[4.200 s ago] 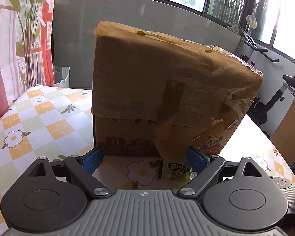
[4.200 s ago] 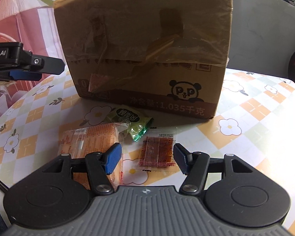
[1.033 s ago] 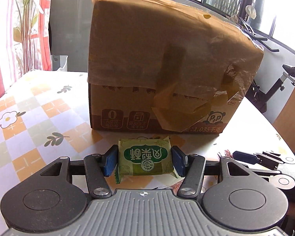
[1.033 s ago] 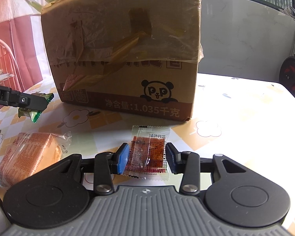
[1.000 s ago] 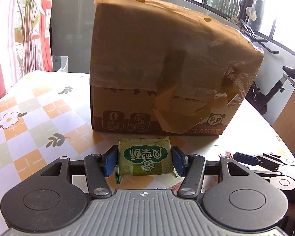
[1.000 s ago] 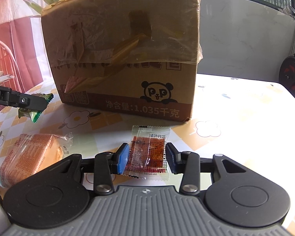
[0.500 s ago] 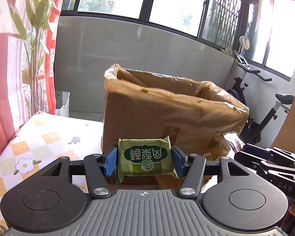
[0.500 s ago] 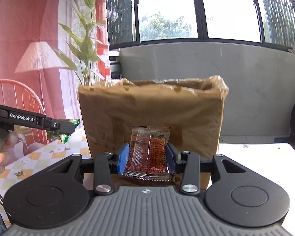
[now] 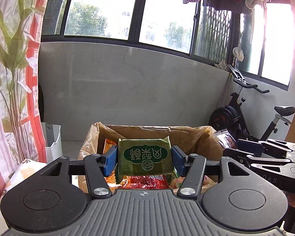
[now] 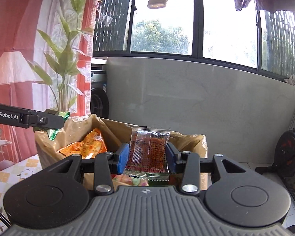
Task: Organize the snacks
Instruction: 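Carry the green packet and red sachet over the box and open both tools, then withdraw both open tools from the box toward the bread pack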
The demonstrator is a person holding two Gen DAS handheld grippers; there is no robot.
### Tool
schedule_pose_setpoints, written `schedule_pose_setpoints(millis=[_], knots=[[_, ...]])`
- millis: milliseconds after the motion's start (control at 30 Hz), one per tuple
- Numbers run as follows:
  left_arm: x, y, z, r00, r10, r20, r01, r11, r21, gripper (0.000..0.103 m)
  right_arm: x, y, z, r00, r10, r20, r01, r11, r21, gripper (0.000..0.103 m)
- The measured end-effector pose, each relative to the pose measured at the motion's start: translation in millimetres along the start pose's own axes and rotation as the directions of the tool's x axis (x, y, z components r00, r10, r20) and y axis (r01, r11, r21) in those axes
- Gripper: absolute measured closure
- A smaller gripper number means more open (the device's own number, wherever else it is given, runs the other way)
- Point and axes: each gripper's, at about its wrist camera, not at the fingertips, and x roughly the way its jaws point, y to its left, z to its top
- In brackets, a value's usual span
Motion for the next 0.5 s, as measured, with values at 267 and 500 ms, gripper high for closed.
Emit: schedule_pose_setpoints(millis=[267,500], knots=[[53,-13,6,0.997,-0.004,-0.08,0.009,0.998,0.06,0.023,33,-16,-11,0.992,-0.033,-0.122,0.036,0.999,0.017,0.053],[41,-3,8,0.996,0.003,-0.087,0.002,0.999,0.055,0.02,16,-21,-11,0.995,0.006,-0.102,0.001,0.997,0.073,0.045]])
